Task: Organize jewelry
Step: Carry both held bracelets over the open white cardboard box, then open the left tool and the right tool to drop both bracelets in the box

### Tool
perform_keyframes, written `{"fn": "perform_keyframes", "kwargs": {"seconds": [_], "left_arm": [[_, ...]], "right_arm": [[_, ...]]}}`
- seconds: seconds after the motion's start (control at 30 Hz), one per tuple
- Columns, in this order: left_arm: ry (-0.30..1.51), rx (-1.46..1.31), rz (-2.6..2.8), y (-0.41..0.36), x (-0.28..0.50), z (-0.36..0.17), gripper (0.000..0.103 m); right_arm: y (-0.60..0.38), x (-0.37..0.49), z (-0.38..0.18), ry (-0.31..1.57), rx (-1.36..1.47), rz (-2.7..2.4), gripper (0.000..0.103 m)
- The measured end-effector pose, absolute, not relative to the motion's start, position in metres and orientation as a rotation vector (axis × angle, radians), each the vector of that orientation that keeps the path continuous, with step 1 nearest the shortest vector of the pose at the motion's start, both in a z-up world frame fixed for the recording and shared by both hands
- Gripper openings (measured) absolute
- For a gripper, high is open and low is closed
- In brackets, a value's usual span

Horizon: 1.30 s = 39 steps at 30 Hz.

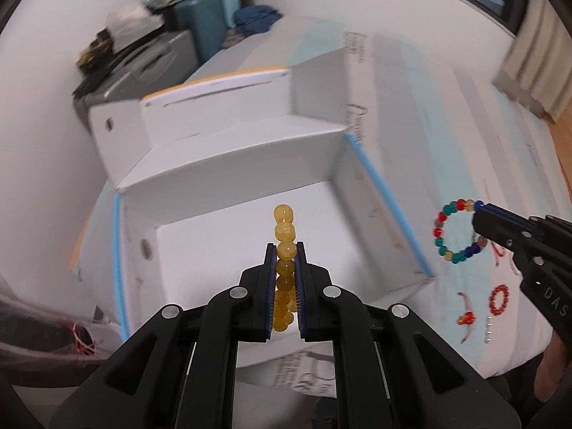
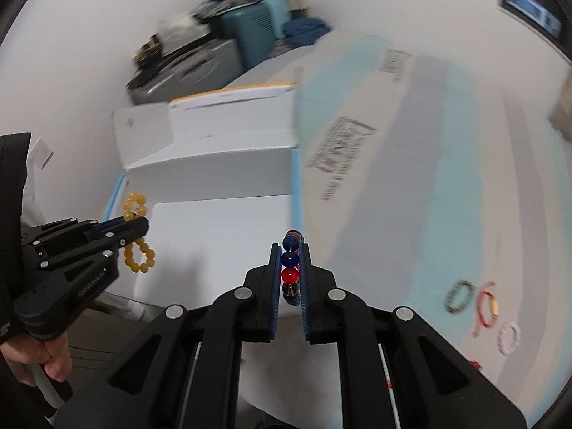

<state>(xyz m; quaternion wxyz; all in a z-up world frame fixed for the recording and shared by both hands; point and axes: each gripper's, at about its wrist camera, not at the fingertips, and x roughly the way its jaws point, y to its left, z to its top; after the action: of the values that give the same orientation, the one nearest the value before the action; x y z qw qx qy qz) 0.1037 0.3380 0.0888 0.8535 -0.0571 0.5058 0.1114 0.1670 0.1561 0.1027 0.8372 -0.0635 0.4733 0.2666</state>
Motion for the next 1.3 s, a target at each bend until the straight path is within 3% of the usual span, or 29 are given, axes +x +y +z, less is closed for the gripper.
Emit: {"fn": "perform_keyframes", "kwargs": {"seconds": [0.3, 0.7, 1.13, 1.2, 1.23, 1.3], "left_arm": [[1.193, -0.202, 0.303, 0.401, 0.101, 0.032, 0.009], [1.353, -0.241, 0.317, 0.413, 0.111, -0.033, 0.009], [1.358, -0.220, 0.345, 0.411, 0.115, -0.037, 0.013], [1.344, -0.215, 0.358, 0.410, 0.113, -0.033, 0.020], [1.338, -0.214, 0.362, 0.410, 0.111, -0.031, 0.022], [1.327, -0.211, 0.362, 0.407, 0.108, -0.026, 0.029]], "right_arm": [[0.246, 0.181, 0.047, 1.134, -0.225, 0.640, 0.009], [0.273, 0.198, -0.026, 1.302, -0.314, 0.614, 0.009], [0.278, 0.198, -0.040, 1.333, -0.321, 0.619, 0.011], [0.276, 0.198, -0.037, 1.324, -0.315, 0.621, 0.012], [0.273, 0.198, -0.035, 1.324, -0.312, 0.624, 0.013], [0.268, 0.199, -0.031, 1.312, -0.301, 0.629, 0.029]]}}
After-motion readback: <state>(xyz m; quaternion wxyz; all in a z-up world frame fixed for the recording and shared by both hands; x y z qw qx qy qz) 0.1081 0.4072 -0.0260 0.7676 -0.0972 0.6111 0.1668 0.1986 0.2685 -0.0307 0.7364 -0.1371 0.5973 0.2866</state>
